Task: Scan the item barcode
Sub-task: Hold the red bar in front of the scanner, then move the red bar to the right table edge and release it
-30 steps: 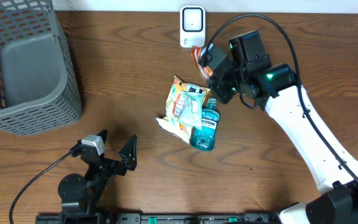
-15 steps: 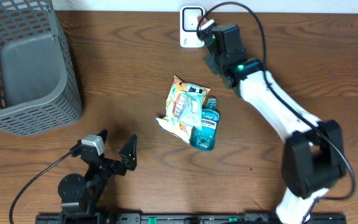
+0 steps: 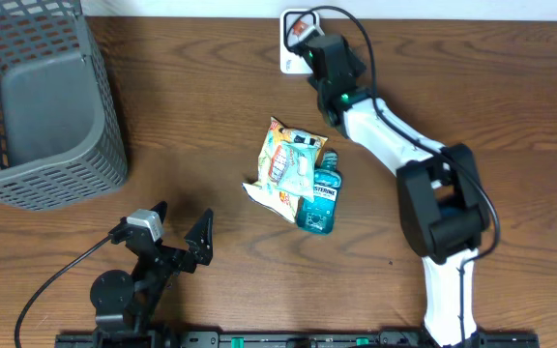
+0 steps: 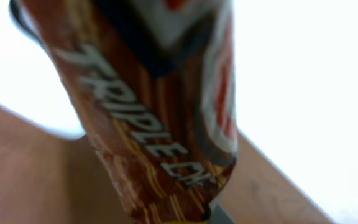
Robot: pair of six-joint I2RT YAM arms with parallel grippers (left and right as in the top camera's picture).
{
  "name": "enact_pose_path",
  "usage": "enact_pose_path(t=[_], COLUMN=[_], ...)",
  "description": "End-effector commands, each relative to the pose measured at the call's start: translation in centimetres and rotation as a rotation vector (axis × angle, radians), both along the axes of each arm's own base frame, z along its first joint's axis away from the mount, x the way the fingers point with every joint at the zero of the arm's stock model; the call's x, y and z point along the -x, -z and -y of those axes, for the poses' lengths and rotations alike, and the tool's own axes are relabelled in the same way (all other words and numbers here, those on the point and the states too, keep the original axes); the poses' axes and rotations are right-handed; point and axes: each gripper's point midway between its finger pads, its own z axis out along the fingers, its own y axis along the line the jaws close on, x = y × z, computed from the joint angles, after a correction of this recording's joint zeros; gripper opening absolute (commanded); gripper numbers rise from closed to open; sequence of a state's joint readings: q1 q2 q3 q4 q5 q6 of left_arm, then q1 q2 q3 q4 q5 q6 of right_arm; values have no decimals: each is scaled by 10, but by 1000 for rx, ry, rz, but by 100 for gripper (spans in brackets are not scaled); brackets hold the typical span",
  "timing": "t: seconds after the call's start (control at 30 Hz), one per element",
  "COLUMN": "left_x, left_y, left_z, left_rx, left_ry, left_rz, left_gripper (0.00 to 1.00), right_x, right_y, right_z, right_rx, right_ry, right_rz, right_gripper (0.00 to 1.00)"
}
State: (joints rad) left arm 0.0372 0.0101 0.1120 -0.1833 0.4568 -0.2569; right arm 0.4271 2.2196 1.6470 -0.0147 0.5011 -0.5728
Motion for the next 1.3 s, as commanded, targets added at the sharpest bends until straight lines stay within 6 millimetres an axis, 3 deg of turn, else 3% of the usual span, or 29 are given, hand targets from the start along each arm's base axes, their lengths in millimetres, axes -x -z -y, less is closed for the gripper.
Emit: enact_pose_path(t=[0.0, 0.2, 0.37, 0.47, 0.73, 0.83, 1.0, 1.07, 1.13, 1.27], left_x=[1, 1, 1, 1, 1, 1, 1, 1, 1, 1], left_y=[-6, -6, -6, -6, -6, -6, -6, -6, -6, -6], left_z=[0, 0, 0, 0, 0, 0, 0, 0, 0, 0], left_rx=[-13, -13, -13, -13, -13, -13, -13, -13, -13, -13], left_ry=[0, 0, 0, 0, 0, 0, 0, 0, 0, 0], left_rz=[21, 21, 21, 21, 21, 21, 21, 21, 21, 21], left_gripper=[98, 98, 98, 98, 98, 98, 98, 98, 98, 98], right_x=[-29, -57, -55, -54, -46, -39, -24, -15, -4, 26], right_y=[-26, -9, 22, 23, -22, -48, -100, -112, -110, -79], right_z=[1, -5, -12, -13, 2, 15, 64, 97, 131, 213], right_rx=[111, 330, 419, 434, 473, 427, 276, 205, 157, 71], right_ry=[38, 30, 19, 23, 82, 115, 233, 317, 407, 645], right_rz=[83, 91, 55, 53, 65, 58, 66, 51, 12, -111], right_gripper=[1, 1, 1, 1, 1, 1, 1, 1, 1, 1])
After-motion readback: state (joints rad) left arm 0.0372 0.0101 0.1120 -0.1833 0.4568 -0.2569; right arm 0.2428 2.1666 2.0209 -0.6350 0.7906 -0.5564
